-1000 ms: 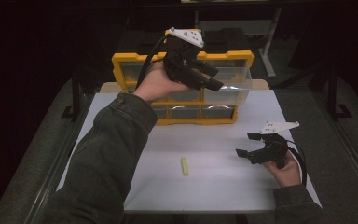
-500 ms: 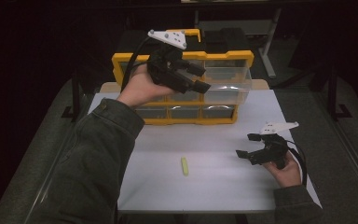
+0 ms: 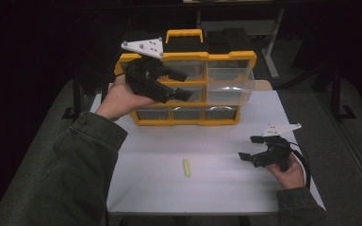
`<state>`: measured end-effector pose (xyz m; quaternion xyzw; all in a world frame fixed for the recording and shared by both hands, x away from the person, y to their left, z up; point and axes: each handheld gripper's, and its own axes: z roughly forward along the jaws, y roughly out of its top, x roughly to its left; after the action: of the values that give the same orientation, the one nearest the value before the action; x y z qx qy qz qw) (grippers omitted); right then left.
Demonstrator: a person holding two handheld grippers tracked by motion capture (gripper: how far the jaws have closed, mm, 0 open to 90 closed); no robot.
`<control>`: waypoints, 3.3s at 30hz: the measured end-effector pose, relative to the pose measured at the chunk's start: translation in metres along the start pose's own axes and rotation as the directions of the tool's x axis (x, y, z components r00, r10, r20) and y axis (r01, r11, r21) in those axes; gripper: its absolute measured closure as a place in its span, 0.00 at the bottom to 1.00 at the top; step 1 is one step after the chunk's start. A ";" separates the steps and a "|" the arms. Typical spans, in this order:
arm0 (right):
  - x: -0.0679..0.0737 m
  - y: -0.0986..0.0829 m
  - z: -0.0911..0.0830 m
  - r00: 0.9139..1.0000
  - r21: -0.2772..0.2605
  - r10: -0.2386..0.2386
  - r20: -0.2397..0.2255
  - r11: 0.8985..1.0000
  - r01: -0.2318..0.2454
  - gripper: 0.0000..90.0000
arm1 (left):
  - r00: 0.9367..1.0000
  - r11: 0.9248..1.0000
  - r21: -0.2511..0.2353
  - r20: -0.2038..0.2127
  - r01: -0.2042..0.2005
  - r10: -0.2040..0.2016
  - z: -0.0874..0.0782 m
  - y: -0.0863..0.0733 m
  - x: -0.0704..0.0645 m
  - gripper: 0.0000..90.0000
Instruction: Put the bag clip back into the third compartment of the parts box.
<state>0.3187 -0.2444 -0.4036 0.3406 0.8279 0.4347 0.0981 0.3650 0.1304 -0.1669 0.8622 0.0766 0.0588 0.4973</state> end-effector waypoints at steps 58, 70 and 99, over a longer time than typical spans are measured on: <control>0.009 0.000 0.003 0.999 -0.034 0.018 -0.033 0.999 -0.019 0.15 | 0.974 0.991 0.003 -0.185 0.133 -0.130 -0.039 -0.137 -0.035 0.24; 0.010 0.000 0.003 0.999 -0.041 0.028 -0.043 0.999 -0.030 0.15 | 0.967 0.988 0.002 -0.207 0.152 -0.148 -0.035 -0.163 -0.043 0.23; 0.030 0.018 0.007 0.999 0.001 -0.015 -0.043 1.000 0.015 0.18 | 0.944 0.981 -0.026 -0.269 0.190 -0.190 -0.027 -0.218 -0.060 0.22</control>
<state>0.3087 -0.2131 -0.3896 0.3251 0.8326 0.4407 0.0833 0.2849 0.2501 -0.3440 0.8346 0.2265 0.1276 0.4856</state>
